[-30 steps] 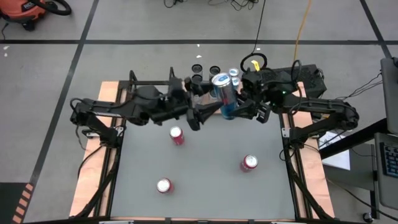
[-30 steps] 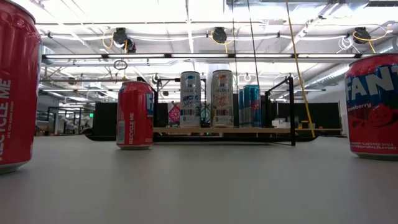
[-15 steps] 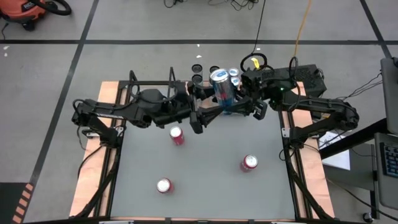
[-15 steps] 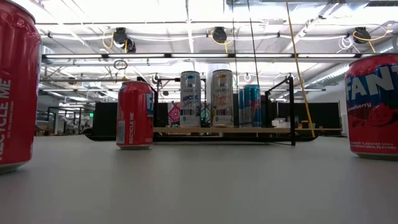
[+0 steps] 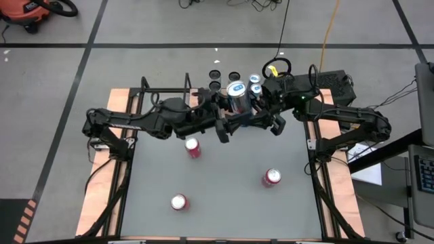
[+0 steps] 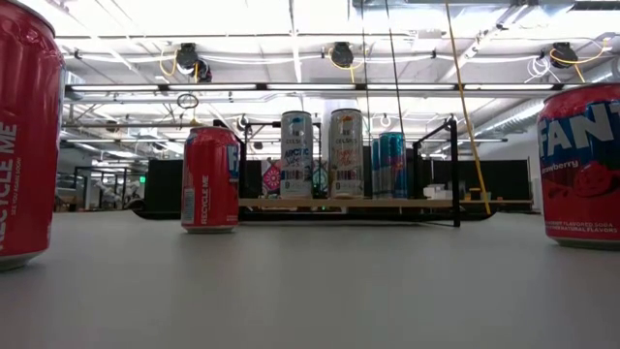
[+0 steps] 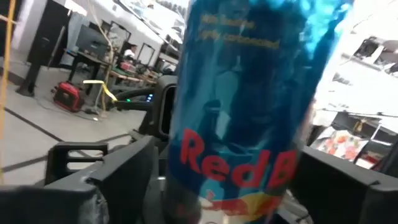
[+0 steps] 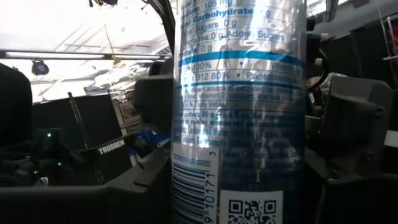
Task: Place canned beverage on shelf
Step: Put the blue soda can aligned with the other blue soda can on the shelf
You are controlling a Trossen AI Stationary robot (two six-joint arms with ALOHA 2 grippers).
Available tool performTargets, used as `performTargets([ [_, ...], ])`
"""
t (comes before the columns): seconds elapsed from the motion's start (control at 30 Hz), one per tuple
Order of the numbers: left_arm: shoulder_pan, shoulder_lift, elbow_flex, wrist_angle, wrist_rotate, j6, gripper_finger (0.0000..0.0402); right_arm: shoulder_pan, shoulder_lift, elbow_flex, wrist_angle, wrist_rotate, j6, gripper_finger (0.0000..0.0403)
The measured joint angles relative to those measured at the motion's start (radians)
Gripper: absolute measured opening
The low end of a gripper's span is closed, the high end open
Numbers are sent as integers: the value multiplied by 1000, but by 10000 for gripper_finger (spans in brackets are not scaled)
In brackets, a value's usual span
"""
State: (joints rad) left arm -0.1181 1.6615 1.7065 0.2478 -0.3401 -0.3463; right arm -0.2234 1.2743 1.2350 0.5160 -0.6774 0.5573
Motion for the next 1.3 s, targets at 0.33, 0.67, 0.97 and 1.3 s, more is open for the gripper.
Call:
performTargets([
  [0.33,-1,0,0,-7,-13,53,262,-12,0,0,-3,-2,13,197],
  [0.67,-2,2,-1,-23,-13,64,241,-12,-10,3,-122,-7,52,265],
  [0.97,-3,-21,2,-87,-11,70,240,-30,-127,1,-464,5,9,319],
  [1.3,-14,-8,8,-305,-194,49,240,-5,-291,197,-1003,464,-129,322],
])
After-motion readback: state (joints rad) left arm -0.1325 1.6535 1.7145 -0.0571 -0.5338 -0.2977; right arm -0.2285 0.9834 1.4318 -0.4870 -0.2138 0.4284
